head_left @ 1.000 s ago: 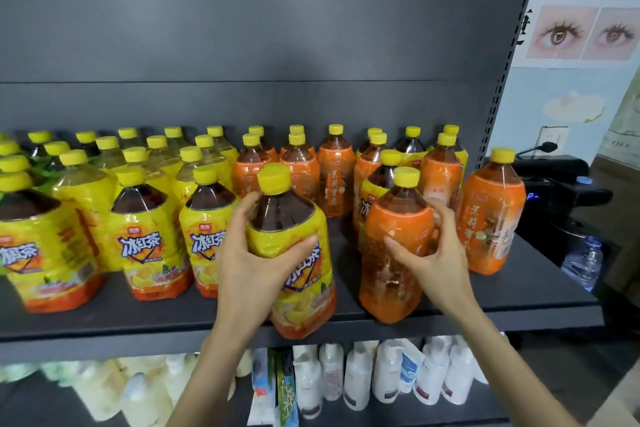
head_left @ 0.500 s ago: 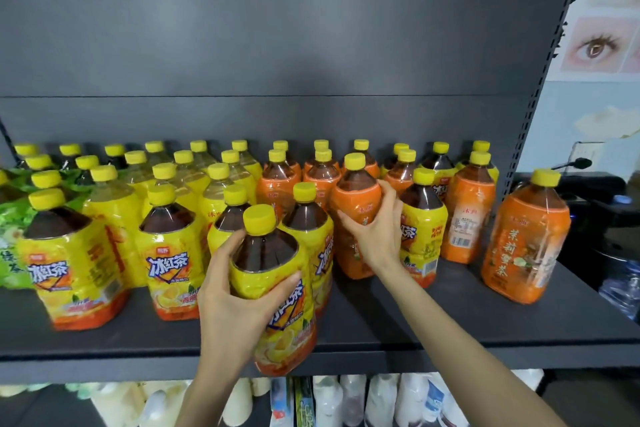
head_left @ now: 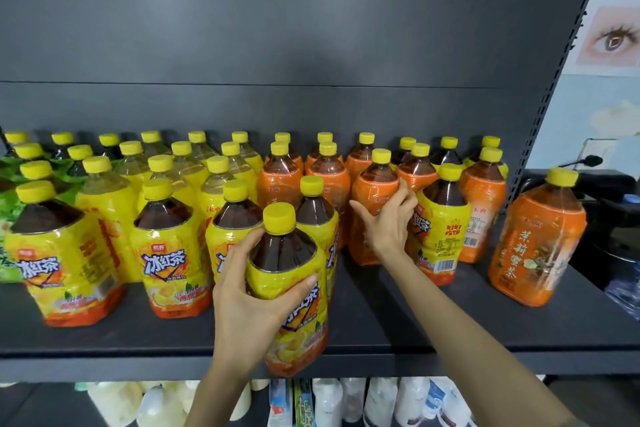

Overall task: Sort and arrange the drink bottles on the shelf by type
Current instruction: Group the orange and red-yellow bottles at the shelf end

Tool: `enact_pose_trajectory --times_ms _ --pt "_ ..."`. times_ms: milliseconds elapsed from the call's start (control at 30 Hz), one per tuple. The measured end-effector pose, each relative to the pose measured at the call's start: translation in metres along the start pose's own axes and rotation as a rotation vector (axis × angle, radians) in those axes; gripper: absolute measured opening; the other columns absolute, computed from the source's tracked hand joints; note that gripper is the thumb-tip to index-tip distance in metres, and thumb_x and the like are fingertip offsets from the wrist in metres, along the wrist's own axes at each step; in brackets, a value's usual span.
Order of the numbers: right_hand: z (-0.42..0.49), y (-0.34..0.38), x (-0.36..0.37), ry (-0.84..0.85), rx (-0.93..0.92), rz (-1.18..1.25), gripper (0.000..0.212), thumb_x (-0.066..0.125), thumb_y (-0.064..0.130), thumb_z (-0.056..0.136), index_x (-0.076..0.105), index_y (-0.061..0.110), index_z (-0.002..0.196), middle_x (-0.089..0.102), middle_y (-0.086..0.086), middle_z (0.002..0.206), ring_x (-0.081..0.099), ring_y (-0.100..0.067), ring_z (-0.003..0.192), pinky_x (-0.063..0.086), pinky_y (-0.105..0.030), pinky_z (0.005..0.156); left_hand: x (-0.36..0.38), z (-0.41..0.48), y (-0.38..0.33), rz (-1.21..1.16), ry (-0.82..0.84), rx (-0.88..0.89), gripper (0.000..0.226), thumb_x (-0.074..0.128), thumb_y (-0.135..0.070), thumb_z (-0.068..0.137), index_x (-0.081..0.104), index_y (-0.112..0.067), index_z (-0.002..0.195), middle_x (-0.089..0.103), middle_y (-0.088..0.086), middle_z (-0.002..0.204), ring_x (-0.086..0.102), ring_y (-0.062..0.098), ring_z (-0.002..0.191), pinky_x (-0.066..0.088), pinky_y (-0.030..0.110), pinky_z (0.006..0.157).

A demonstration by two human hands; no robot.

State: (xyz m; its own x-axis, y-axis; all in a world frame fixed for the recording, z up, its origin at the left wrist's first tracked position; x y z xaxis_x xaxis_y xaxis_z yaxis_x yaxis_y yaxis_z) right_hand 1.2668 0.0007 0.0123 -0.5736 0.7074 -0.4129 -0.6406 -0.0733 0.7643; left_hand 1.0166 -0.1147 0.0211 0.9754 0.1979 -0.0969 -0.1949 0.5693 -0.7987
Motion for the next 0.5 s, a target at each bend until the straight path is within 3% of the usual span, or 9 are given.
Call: enact_pose_trajectory --times_ms 100,200,400,500 --pt "-0.002 -0.001 0.004 0.104 -0.245 -0.153 0.108 0.079 0.023 0.075 0.002 0.022 0.151 -0.001 -0.019 0.154 0.006 -0.038 0.143 0.022 -0.053 0.113 0.005 -0.002 0.005 -0.01 0.004 -0.019 0.074 0.08 -0.057 0.047 0.047 -0.061 0.113 0.056 -0.025 0.116 0.055 0.006 0.115 0.052 0.041 0.092" --pt "0.0 -0.008 0.004 0.175 -0.335 -0.229 0.111 0.077 0.011 0.076 -0.004 0.031 0.15 -0.011 -0.014 0.156 -0.003 -0.037 0.145 0.021 -0.056 0.114 0.011 -0.002 0.006 -0.001 0.013 -0.026 0.074 0.08 -0.058 0.047 0.047 -0.062 0.113 0.055 -0.027 0.114 0.055 0.004 0.113 0.052 0.041 0.092" --pt "0.006 -0.003 0.011 0.094 -0.298 -0.292 0.105 0.078 0.017 0.076 0.006 0.026 0.152 0.002 -0.018 0.156 0.007 -0.037 0.143 0.03 -0.05 0.109 0.02 -0.002 0.01 -0.01 0.027 -0.027 0.076 0.081 -0.057 0.048 0.047 -0.059 0.116 0.055 -0.021 0.119 0.054 0.006 0.116 0.051 0.042 0.094" --pt "0.01 -0.005 0.017 0.067 -0.286 -0.366 0.105 0.079 0.025 0.075 0.007 0.026 0.152 0.007 -0.02 0.155 0.014 -0.039 0.14 0.034 -0.05 0.105 0.024 0.0 0.009 0.014 0.03 -0.006 0.074 0.08 -0.056 0.049 0.045 -0.063 0.114 0.054 -0.028 0.115 0.052 0.001 0.114 0.051 0.039 0.093"
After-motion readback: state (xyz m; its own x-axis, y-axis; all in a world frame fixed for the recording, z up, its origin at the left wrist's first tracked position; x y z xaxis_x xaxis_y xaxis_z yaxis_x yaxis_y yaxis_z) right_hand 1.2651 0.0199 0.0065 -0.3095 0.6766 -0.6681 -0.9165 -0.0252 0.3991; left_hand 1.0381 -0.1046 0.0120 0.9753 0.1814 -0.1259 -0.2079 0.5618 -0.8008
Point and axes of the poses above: each hand's wrist, its own z-axis towards the middle knuckle, its own x-axis out of the palm, y = z × x, the point moved 6 cm from there along z, towards the middle knuckle
